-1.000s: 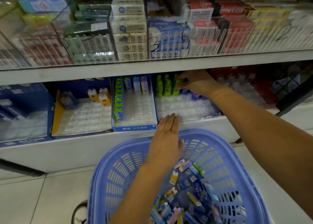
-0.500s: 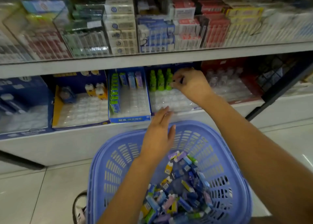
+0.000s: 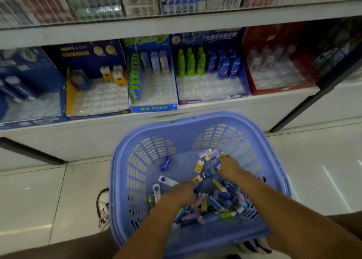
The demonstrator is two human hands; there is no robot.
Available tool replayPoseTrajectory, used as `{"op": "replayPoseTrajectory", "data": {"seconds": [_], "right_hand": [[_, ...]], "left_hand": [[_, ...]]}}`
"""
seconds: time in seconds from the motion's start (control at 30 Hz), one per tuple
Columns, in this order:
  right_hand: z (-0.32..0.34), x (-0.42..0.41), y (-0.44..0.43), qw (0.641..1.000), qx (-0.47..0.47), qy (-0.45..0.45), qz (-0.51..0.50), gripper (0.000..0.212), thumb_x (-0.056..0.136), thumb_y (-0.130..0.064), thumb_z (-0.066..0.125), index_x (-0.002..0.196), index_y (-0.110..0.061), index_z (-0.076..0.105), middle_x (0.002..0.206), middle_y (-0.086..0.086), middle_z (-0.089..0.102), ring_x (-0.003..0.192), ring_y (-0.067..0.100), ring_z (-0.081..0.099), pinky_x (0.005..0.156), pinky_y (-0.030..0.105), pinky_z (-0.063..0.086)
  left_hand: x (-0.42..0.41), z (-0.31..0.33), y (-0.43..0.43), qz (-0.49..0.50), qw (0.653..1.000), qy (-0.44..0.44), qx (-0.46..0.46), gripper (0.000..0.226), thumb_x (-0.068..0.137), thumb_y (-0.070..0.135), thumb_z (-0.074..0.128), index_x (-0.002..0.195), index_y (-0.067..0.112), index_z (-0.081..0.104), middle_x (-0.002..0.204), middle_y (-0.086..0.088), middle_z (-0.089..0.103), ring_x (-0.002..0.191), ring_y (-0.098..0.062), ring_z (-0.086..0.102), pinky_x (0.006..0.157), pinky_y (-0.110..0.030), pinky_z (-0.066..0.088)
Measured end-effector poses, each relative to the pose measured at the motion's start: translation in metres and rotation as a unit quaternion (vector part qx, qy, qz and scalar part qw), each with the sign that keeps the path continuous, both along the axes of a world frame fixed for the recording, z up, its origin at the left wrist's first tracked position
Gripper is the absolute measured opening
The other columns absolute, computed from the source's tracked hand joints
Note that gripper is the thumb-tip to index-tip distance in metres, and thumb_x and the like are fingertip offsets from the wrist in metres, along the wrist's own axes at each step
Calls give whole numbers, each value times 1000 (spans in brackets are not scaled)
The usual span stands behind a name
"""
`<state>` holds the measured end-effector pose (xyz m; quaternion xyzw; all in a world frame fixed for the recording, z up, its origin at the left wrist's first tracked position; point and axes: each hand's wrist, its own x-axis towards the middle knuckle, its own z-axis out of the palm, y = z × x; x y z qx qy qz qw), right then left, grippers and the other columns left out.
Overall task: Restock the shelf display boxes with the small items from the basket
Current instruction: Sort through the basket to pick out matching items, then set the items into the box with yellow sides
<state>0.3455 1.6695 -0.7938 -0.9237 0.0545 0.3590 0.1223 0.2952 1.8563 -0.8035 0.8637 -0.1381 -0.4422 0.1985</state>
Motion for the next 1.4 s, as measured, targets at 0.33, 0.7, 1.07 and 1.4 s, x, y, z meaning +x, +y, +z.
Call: {"op": "replayPoseTrajectory", "data": {"seconds": [0.33,0.7,1.07,1.4], "right_hand": [[-50,9,1,981,-120,-64,136,55,93,-11,50,143,-12,26,147,14,30,135,30,31,99,38,44],[-41,31,-7,978,84,-73,-179,10,91,-7,50,83,-8,57,78,12,52,72,25,54,60,30,38],[19,34,-2,764,430,23,-482,52,90,14,42,126,-24,39,90,12,51,68,23,52,69,36,51],[101,38,-5,806,504,22,-310,32,88,6,57,115,-11,55,91,11,62,75,18,62,66,24,53]], "left_hand": [[18,-25,-11,52,994,-88,46,22,93,12,46,102,2,64,107,-19,64,99,-35,60,82,-41,48],[34,-68,-69,46,991,-122,30,36,98,10,40,133,4,45,130,-17,52,119,-30,50,98,-38,43],[54,-64,-72,134,986,-80,66,37,86,14,60,121,3,54,122,-15,56,114,-29,55,91,-33,46],[65,27,-39,538,682,267,-417,15,89,-4,56,78,5,62,66,-6,70,60,-13,68,64,-26,57]]}}
